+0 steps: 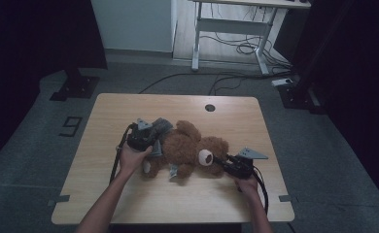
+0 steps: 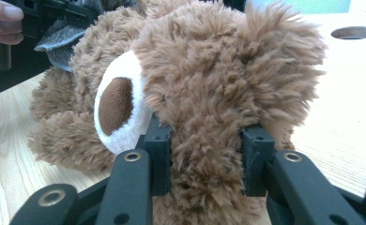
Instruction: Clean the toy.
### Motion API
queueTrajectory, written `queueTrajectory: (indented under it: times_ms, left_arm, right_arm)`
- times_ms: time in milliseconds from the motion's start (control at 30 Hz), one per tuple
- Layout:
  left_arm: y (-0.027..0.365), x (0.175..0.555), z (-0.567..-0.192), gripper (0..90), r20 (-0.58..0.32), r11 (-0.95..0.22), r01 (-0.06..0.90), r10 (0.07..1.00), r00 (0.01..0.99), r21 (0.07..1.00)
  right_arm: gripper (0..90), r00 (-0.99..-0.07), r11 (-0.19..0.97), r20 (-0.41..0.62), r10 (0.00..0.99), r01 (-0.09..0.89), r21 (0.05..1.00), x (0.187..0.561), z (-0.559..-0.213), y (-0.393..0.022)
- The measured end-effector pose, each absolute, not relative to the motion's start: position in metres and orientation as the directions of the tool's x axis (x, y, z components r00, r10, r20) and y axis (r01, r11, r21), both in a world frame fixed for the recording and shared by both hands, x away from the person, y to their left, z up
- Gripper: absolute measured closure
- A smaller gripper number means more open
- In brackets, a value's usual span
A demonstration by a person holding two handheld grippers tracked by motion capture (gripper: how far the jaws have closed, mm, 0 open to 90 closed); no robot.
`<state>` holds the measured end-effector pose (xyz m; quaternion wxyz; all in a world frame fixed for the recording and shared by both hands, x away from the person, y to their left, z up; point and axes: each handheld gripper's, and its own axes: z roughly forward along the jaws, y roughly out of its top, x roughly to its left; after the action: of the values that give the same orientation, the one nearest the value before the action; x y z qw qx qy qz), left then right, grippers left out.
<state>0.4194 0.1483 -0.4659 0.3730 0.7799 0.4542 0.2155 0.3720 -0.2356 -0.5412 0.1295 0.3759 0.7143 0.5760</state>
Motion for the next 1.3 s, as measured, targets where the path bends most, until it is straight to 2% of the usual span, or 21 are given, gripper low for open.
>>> queueTrajectory:
  times_ms: [233, 467, 633, 800, 933, 1100, 1300]
  left_arm:
    - [0.145, 0.418, -0.448, 77.4, -0.011, -0.299, 0.534, 0.865, 0.502, 0.791]
    - [0.102, 0.42, -0.423, 77.3, -0.013, -0.33, 0.485, 0.816, 0.578, 0.81]
    - [0.074, 0.429, -0.433, 77.1, -0.029, -0.36, 0.517, 0.799, 0.6, 0.777]
    - [0.076, 0.431, -0.448, 77.2, -0.078, -0.333, 0.538, 0.794, 0.603, 0.774]
    - [0.078, 0.423, -0.455, 77.7, -0.051, -0.353, 0.516, 0.786, 0.616, 0.78]
    - [0.084, 0.41, -0.464, 78.2, -0.059, -0.338, 0.498, 0.779, 0.624, 0.799]
    - [0.092, 0.395, -0.472, 78.4, -0.078, -0.305, 0.48, 0.776, 0.626, 0.823]
  right_arm:
    - [62.8, -0.681, 0.047, 0.254, 0.687, 0.391, 0.919, 0.373, -0.542, -0.236]
    - [62.8, -0.679, 0.045, 0.255, 0.688, 0.391, 0.919, 0.373, -0.542, -0.236]
    - [62.7, -0.679, 0.05, 0.25, 0.69, 0.389, 0.92, 0.372, -0.541, -0.236]
    - [61.2, -0.685, 0.055, 0.246, 0.686, 0.386, 0.921, 0.373, -0.541, -0.236]
    - [53.8, -0.687, 0.061, 0.243, 0.684, 0.386, 0.92, 0.371, -0.54, -0.236]
    - [34.4, -0.687, 0.086, 0.226, 0.69, 0.389, 0.917, 0.366, -0.533, -0.235]
    - [17.7, -0.654, 0.011, 0.302, 0.693, 0.429, 0.903, 0.368, -0.519, -0.238]
